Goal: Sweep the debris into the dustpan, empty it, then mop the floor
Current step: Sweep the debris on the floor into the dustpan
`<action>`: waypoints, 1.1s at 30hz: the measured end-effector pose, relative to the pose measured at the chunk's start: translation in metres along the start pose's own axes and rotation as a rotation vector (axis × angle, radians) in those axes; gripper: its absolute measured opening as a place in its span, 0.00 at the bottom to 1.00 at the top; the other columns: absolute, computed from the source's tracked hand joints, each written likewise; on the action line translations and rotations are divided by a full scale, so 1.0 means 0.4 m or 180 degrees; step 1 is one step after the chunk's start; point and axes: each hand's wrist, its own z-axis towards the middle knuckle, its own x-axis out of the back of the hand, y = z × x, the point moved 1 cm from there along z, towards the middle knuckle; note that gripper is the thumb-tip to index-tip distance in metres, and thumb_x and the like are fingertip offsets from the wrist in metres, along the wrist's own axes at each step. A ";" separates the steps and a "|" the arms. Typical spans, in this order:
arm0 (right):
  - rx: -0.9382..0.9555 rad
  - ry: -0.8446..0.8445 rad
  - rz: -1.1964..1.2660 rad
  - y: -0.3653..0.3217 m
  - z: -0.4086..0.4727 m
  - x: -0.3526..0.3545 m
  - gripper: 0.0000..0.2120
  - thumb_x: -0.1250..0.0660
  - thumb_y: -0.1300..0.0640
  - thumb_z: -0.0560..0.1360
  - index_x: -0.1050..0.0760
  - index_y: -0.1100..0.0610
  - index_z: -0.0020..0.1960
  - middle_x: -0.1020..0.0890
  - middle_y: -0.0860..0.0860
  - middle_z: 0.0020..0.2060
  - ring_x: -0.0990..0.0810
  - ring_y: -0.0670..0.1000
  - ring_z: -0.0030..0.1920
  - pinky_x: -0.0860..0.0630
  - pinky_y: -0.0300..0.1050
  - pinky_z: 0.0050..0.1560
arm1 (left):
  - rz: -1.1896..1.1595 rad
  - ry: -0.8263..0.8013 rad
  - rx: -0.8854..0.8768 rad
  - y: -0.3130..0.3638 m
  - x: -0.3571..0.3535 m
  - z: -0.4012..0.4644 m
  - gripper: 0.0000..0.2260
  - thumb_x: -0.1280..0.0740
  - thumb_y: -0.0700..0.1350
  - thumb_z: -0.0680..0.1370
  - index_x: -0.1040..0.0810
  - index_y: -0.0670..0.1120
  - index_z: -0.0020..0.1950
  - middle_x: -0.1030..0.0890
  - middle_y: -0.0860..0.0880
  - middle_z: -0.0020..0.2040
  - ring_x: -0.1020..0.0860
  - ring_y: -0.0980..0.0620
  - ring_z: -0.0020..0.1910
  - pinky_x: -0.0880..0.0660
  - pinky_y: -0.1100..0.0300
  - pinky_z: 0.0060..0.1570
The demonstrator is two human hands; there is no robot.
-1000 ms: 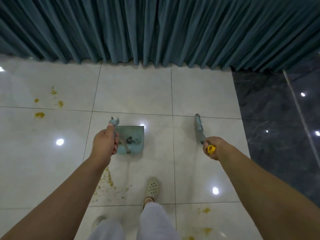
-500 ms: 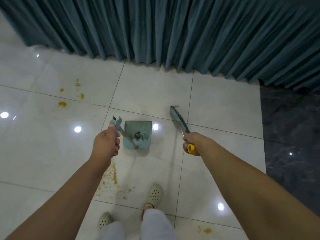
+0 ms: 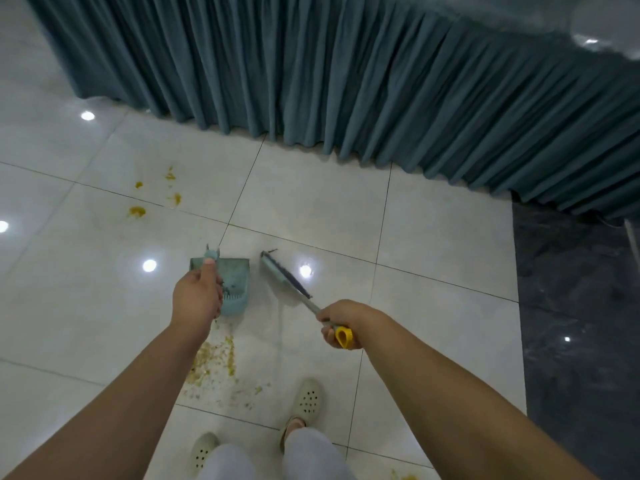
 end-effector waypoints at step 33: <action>0.0417 0.0532 -0.1477 -0.289 0.163 -0.061 0.16 0.41 0.58 0.81 0.33 0.63 0.67 0.29 0.54 0.33 0.32 0.46 0.25 0.32 0.31 0.18 | -0.0450 0.0819 0.0109 -0.089 0.105 0.076 0.22 0.45 0.58 0.81 0.27 0.43 0.37 0.29 0.47 0.29 0.34 0.51 0.24 0.37 0.63 0.24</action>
